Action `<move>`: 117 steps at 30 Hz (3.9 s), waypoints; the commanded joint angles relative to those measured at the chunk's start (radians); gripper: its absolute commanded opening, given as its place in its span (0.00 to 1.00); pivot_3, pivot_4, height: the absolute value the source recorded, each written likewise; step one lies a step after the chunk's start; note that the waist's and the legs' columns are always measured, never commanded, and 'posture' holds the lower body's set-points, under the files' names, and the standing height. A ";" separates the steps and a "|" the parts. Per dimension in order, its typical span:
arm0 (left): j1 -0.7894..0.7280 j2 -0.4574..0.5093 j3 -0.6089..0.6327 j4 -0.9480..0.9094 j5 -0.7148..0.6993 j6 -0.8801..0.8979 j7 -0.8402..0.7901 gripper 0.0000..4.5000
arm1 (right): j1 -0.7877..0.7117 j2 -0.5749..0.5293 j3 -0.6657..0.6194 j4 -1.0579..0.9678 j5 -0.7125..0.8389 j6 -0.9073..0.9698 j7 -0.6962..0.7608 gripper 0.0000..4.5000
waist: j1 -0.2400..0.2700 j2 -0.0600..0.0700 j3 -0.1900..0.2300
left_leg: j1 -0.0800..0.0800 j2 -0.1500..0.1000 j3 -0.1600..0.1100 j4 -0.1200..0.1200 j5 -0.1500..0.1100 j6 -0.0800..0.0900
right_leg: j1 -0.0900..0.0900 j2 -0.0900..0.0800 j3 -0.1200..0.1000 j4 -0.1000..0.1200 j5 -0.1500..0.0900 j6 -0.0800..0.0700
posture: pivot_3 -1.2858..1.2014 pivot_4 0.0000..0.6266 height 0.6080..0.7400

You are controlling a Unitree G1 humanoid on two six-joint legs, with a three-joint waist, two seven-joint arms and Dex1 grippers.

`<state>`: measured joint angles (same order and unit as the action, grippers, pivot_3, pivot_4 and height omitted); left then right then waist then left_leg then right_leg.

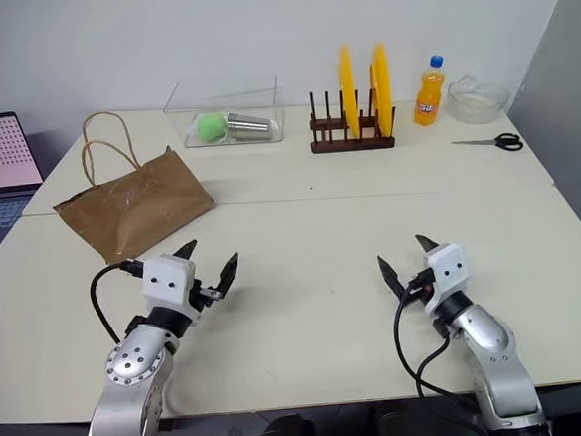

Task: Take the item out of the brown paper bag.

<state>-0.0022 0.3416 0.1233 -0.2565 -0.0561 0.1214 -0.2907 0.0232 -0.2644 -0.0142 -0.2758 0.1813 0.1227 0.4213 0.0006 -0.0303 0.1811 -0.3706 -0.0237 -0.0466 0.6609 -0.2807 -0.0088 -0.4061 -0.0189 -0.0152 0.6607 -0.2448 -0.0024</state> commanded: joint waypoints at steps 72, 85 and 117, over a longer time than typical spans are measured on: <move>-1.296 0.551 0.082 1.579 0.024 -0.099 -0.386 0.01 | -0.591 -0.290 0.110 -0.275 0.449 0.545 0.350 1.00 | -0.007 0.000 0.004 | -0.023 -0.001 -0.005 0.005 0.001 0.000 | -0.019 -0.001 -0.008 0.004 0.004 -0.005 | 0.52 0.24 1.00; -1.443 0.488 0.050 1.564 0.054 -0.127 -0.526 0.01 | -0.523 -0.350 0.069 -0.330 0.446 0.610 0.307 1.00 | -0.006 0.000 0.004 | -0.025 -0.001 -0.005 0.007 0.001 -0.001 | -0.019 -0.001 -0.009 0.004 0.004 -0.005 | 0.52 0.24 1.00; -1.579 0.024 0.077 1.562 -0.005 -0.109 -0.594 0.01 | -0.148 -0.423 -0.158 -0.566 0.503 0.734 0.063 1.00 | -0.007 -0.003 0.005 | -0.026 -0.001 -0.002 0.019 0.000 0.000 | -0.020 -0.001 -0.007 0.017 0.004 -0.002 | 0.52 0.24 1.00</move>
<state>-1.5348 0.3615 0.1857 1.3441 -0.0408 0.0197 -0.8846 -0.1259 -0.6894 -0.1409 -0.7973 0.6697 0.8614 0.4967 -0.0066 -0.0329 0.1863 -0.3962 -0.0249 -0.0485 0.6800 -0.2804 -0.0085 -0.4257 -0.0202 -0.0223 0.6777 -0.2406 -0.0038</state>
